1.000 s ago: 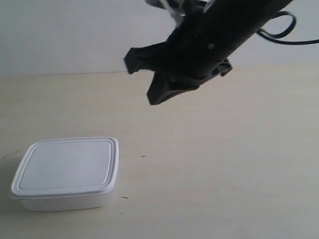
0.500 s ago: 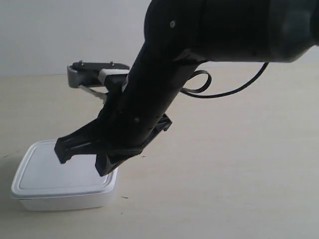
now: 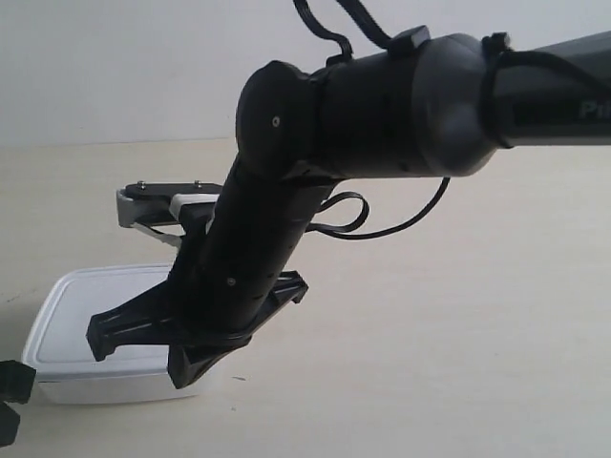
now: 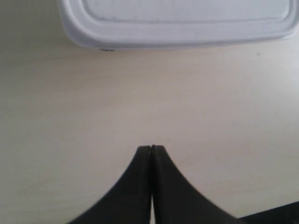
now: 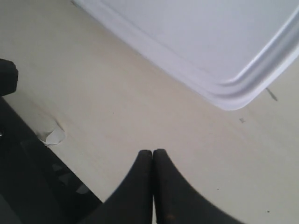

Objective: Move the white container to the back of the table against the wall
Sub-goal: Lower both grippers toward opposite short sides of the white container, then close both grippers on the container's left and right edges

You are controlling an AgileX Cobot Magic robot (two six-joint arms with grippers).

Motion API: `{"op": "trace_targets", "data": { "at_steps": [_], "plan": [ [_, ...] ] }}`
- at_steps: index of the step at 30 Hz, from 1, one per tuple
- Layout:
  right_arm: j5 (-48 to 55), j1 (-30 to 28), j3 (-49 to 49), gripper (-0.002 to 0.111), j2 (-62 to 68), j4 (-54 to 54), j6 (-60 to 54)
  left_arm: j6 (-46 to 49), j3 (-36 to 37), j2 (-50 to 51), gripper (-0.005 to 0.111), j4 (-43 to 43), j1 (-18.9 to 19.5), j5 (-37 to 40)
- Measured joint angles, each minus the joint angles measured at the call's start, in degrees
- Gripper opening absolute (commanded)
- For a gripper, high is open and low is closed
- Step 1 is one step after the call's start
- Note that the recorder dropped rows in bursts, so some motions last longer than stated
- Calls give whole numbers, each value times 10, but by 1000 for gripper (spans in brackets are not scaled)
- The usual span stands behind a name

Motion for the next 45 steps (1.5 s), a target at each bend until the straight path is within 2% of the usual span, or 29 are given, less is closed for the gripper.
{"op": "trace_targets", "data": {
  "at_steps": [15, 20, 40, 45],
  "plan": [
    [-15, 0, 0, 0, 57, 26, 17, -5, 1, 129, 0, 0, 0, -103],
    [-32, 0, 0, 0, 70, 30, 18, -5, 1, 151, 0, -1, 0, -139],
    [-95, 0, -1, 0, 90, 23, 29, -5, 1, 194, 0, -10, 0, -201],
    [-119, 0, -1, 0, 90, -5, 55, -5, 1, 221, 0, -10, 0, -252]
  ]
}}
